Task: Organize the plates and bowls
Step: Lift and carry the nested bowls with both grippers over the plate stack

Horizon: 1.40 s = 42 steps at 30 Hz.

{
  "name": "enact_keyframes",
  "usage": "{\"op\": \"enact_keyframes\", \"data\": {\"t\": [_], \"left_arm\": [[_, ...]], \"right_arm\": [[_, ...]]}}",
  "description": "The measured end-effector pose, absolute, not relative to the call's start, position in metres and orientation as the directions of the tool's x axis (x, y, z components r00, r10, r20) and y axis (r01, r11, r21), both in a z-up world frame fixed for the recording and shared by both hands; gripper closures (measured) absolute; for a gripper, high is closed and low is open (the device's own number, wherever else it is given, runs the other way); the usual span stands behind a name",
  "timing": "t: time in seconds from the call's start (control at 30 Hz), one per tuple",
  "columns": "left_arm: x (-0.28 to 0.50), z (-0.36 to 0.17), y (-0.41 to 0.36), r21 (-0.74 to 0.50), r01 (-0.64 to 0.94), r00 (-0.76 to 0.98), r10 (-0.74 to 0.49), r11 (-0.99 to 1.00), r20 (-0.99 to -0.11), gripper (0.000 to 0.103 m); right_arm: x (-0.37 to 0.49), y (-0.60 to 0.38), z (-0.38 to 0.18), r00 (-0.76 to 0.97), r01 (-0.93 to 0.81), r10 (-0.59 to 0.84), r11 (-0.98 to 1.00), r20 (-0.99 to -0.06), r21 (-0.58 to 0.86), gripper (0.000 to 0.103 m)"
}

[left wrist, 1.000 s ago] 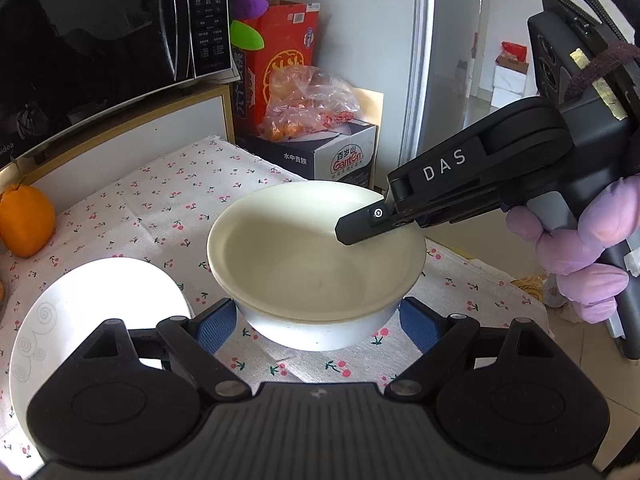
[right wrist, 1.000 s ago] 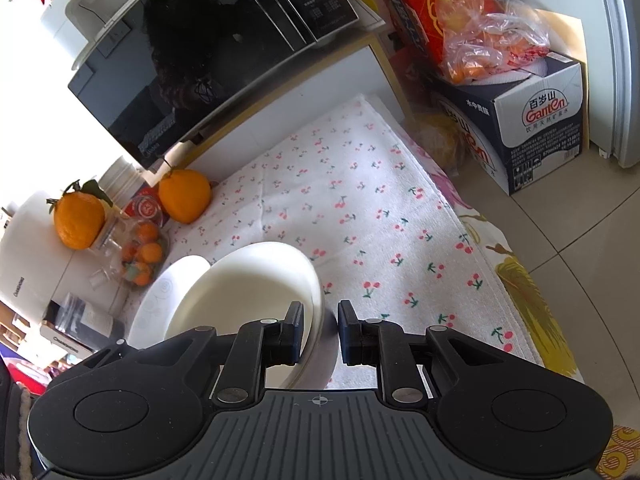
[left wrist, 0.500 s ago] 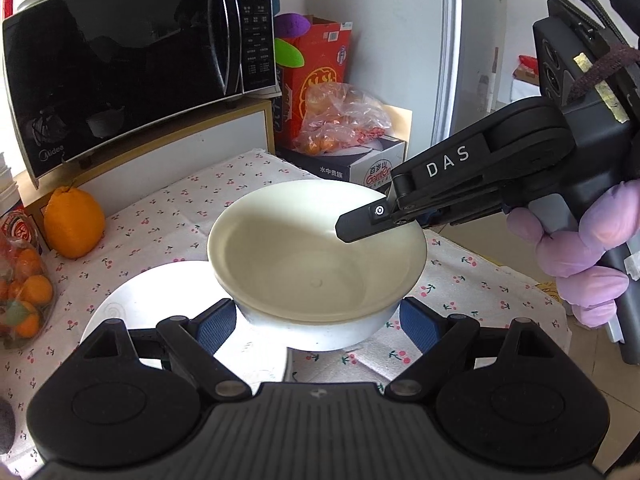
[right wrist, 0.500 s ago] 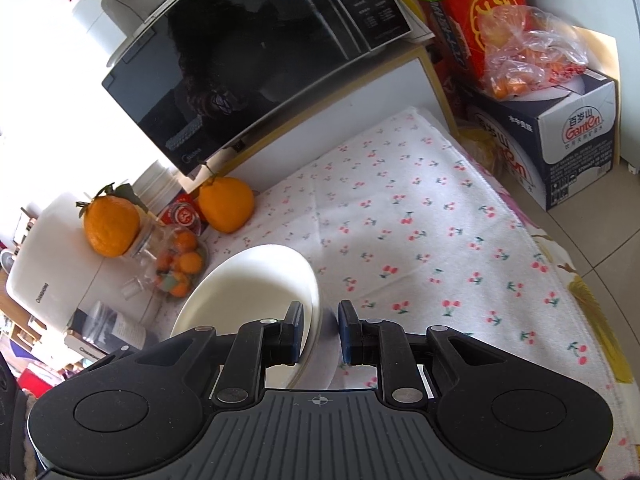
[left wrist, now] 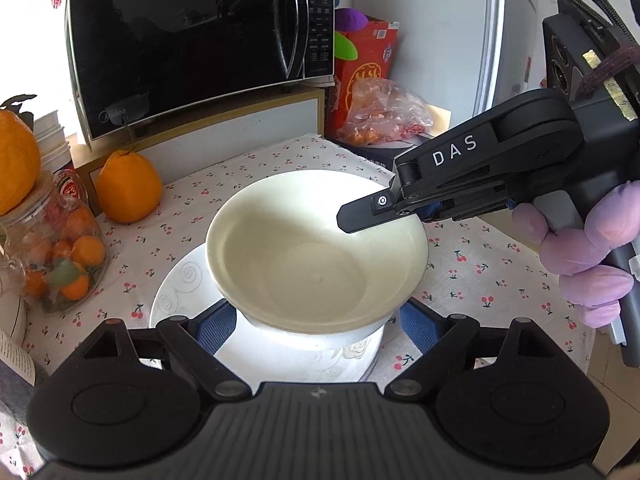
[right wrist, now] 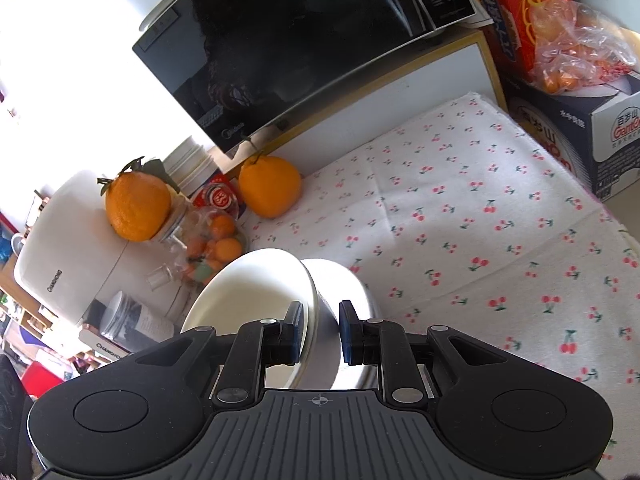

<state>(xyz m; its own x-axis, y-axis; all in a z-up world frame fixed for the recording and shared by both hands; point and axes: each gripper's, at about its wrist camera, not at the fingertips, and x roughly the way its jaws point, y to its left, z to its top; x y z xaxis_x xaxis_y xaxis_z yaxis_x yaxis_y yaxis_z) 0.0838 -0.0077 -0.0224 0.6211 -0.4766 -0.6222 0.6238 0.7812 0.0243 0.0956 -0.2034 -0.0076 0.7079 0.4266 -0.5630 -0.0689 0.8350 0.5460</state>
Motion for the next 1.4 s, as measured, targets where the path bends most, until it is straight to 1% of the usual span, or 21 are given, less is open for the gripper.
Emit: {"op": "enact_keyframes", "data": {"t": [0.43,0.8,1.4], "left_arm": [[0.096,-0.037,0.006,0.027,0.592,0.612,-0.428,0.805,-0.665,0.016],[0.104,-0.042,0.008,0.021,0.573,0.618,-0.414,0.819,-0.669,0.016],[0.110,-0.044,0.010,0.010,0.547,0.624,-0.401,0.837,-0.670,0.016]], "right_arm": [[0.113,-0.178,-0.023,0.691,-0.048,0.422,0.837,-0.587,0.545,0.084],[0.123,-0.173,-0.037,0.681,-0.008,0.406,0.836,-0.609,0.549,0.084],[0.123,-0.172,-0.037,0.691,-0.007,0.399,0.838,-0.603,0.546,0.083]]}}
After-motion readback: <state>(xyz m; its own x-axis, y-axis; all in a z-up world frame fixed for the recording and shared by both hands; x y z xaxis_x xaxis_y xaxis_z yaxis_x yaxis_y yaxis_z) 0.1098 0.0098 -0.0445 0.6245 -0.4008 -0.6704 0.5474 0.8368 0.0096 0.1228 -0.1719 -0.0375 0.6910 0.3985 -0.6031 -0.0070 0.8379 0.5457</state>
